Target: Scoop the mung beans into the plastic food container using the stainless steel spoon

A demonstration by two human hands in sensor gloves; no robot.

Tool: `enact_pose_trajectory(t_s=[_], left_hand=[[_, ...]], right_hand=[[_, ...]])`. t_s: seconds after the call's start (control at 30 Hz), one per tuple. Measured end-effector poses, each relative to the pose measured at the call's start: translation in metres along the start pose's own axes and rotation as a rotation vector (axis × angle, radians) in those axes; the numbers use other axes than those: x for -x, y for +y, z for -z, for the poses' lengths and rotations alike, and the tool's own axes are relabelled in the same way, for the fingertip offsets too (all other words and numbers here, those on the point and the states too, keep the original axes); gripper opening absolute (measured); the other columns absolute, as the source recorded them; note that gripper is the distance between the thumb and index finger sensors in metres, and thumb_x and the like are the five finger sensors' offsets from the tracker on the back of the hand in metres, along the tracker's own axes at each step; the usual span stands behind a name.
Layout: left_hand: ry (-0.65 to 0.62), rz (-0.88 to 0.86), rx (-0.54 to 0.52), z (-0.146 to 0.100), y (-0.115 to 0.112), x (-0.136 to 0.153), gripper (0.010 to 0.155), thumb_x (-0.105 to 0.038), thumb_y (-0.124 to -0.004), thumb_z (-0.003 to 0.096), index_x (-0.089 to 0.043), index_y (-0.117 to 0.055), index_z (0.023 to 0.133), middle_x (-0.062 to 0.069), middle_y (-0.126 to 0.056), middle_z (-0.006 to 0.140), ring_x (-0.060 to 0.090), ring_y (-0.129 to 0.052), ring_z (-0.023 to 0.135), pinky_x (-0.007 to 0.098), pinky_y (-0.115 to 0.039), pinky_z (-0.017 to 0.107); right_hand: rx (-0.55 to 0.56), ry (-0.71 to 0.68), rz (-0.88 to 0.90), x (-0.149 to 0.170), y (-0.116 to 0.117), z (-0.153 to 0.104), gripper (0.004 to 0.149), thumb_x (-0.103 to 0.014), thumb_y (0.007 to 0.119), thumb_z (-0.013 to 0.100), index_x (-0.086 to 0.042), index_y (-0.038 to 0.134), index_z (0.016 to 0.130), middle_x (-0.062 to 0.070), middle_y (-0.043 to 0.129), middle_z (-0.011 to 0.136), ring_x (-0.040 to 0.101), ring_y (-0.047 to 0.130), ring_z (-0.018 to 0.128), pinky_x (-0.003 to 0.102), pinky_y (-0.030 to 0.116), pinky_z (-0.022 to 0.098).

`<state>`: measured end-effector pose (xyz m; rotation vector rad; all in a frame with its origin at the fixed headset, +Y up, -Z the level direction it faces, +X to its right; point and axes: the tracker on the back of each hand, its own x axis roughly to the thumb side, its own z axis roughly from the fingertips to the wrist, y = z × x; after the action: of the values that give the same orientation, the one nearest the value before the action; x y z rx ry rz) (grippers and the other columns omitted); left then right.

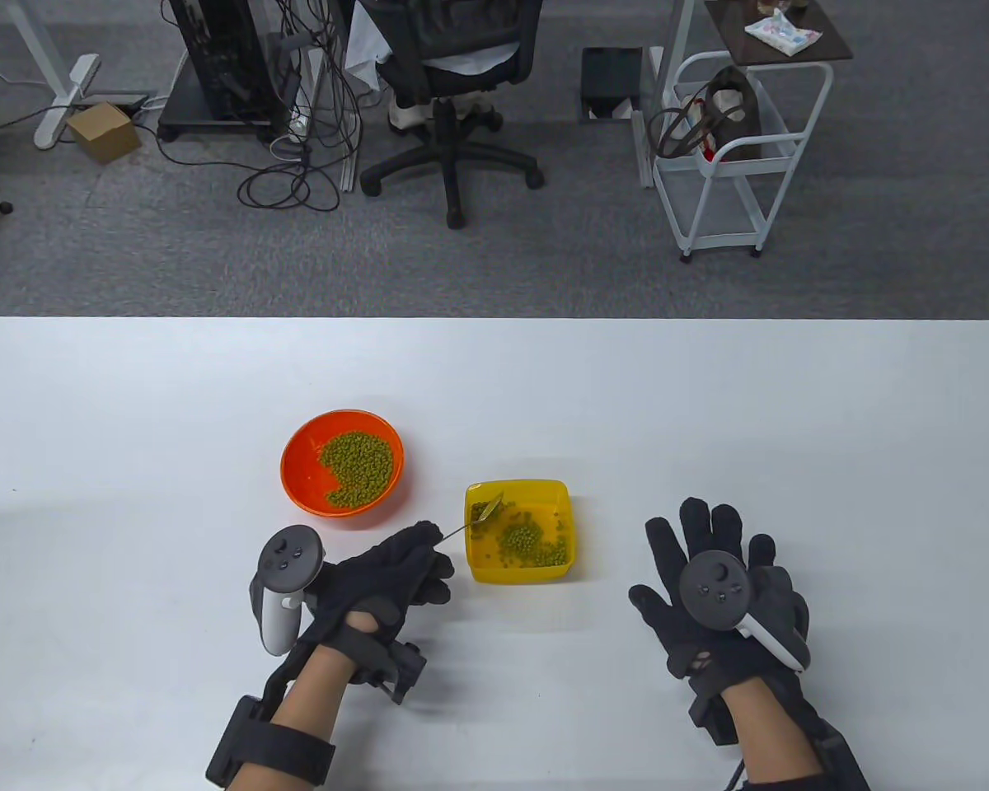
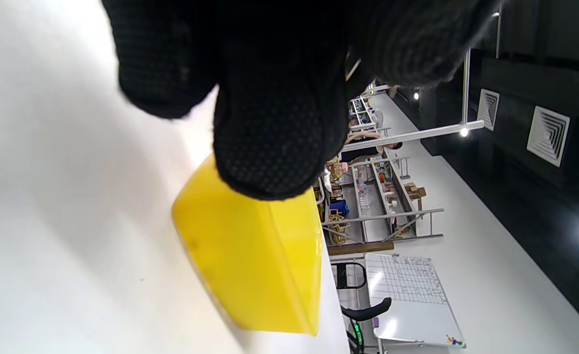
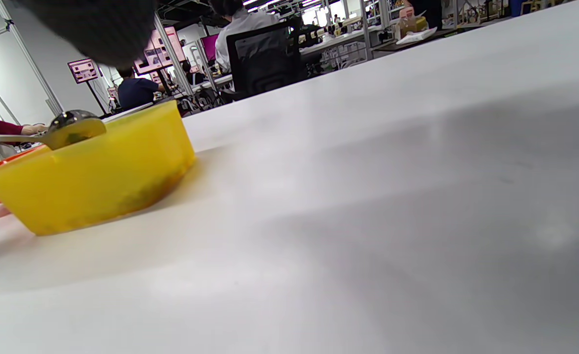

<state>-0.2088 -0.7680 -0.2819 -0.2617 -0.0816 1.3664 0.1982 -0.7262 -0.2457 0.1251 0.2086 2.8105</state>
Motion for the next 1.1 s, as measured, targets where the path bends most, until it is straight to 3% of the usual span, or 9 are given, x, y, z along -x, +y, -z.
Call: enact_pose_trajectory(t_s=[0.3, 0.4, 0.57, 0.77, 0.93, 1.1], left_hand=[[-0.057, -0.112, -0.047, -0.003, 0.021, -0.002, 0.046, -0.038, -0.077, 0.0498, -0.025, -0.073, 0.093, -0.003, -0.099, 0.077, 0.013, -0.110, 0.055, 0.040, -0.087, 0.055], [-0.088, -0.145, -0.112, -0.006, 0.034, -0.004, 0.048, -0.041, -0.075, 0.0500, -0.025, -0.071, 0.095, -0.006, -0.097, 0.079, 0.014, -0.109, 0.057, 0.040, -0.086, 0.056], [-0.119, -0.153, -0.279, -0.015, 0.067, -0.001, 0.050, -0.043, -0.074, 0.0493, -0.023, -0.070, 0.095, 0.000, -0.096, 0.081, 0.017, -0.107, 0.059, 0.043, -0.084, 0.056], [-0.153, 0.195, -0.511, -0.030, 0.095, -0.013, 0.048, -0.033, -0.073, 0.0484, -0.018, -0.071, 0.095, 0.008, -0.092, 0.082, 0.023, -0.104, 0.063, 0.047, -0.081, 0.055], [-0.122, 0.308, -0.582, -0.033, 0.099, -0.014, 0.049, -0.022, -0.074, 0.0459, -0.014, -0.070, 0.095, 0.013, -0.090, 0.085, 0.026, -0.104, 0.060, 0.047, -0.083, 0.049], [-0.103, 0.876, -0.612, -0.033, 0.090, -0.026, 0.049, -0.018, -0.076, 0.0439, -0.013, -0.075, 0.092, 0.012, -0.093, 0.083, 0.024, -0.106, 0.057, 0.046, -0.085, 0.047]], right_hand=[[-0.006, 0.000, 0.000, 0.000, 0.000, 0.000, 0.077, -0.058, 0.069, 0.051, -0.035, 0.024, 0.109, -0.002, -0.009, 0.111, 0.036, -0.012, 0.102, 0.064, -0.009, 0.063], [-0.006, -0.001, -0.001, 0.000, 0.000, 0.000, 0.078, -0.059, 0.069, 0.051, -0.035, 0.024, 0.109, -0.002, -0.009, 0.111, 0.036, -0.012, 0.102, 0.064, -0.009, 0.063], [-0.006, -0.003, -0.004, 0.000, 0.000, 0.000, 0.077, -0.059, 0.069, 0.051, -0.034, 0.024, 0.109, -0.001, -0.009, 0.111, 0.036, -0.011, 0.102, 0.064, -0.009, 0.063], [-0.007, 0.000, -0.001, 0.001, 0.000, 0.000, 0.077, -0.059, 0.069, 0.051, -0.034, 0.025, 0.109, -0.002, -0.009, 0.111, 0.036, -0.011, 0.102, 0.064, -0.009, 0.063], [-0.012, 0.003, -0.003, 0.001, 0.001, 0.000, 0.077, -0.059, 0.069, 0.051, -0.034, 0.025, 0.109, -0.002, -0.009, 0.110, 0.037, -0.011, 0.102, 0.064, -0.009, 0.063], [-0.011, 0.005, 0.001, 0.001, 0.001, 0.000, 0.078, -0.059, 0.069, 0.051, -0.034, 0.023, 0.109, -0.002, -0.009, 0.110, 0.037, -0.011, 0.102, 0.064, -0.009, 0.063]])
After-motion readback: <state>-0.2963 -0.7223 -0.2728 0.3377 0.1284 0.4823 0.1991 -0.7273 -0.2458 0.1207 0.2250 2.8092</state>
